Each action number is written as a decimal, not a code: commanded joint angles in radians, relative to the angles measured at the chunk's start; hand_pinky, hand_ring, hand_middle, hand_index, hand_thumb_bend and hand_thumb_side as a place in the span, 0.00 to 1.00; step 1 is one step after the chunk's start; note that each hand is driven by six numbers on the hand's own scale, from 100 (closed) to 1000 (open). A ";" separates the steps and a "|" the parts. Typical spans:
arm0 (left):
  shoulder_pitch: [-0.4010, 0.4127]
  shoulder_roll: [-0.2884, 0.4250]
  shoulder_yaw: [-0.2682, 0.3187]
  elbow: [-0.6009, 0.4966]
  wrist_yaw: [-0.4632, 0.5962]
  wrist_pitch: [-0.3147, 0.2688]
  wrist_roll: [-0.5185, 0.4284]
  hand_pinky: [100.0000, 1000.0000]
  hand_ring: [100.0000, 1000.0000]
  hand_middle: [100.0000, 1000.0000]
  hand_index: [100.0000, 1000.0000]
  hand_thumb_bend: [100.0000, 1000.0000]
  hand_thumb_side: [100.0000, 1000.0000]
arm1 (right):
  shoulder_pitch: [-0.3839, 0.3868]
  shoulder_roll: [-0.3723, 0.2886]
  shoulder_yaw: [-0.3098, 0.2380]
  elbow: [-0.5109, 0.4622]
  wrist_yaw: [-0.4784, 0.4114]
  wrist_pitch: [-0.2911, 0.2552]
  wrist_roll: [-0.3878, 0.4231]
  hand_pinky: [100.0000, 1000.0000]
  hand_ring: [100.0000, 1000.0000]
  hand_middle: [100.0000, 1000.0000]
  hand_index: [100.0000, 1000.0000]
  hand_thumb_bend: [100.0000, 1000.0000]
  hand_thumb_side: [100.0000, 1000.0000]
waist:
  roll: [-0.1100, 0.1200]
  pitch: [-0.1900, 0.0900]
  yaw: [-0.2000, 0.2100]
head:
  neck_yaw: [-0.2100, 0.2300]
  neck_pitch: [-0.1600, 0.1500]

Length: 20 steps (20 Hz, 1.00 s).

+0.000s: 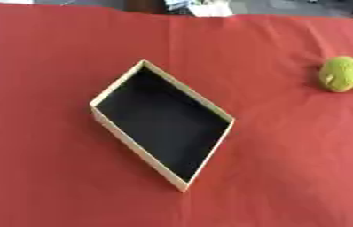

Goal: Pick up objects on the table and place them in the box.

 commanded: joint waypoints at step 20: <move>0.019 0.164 0.061 -0.015 0.042 -0.002 0.129 0.55 0.58 0.63 0.67 0.07 0.66 | -0.055 -0.124 -0.009 0.120 0.017 0.153 0.069 0.69 0.80 0.71 0.84 0.00 0.58 | 0.022 -0.021 0.012 | -0.019 -0.011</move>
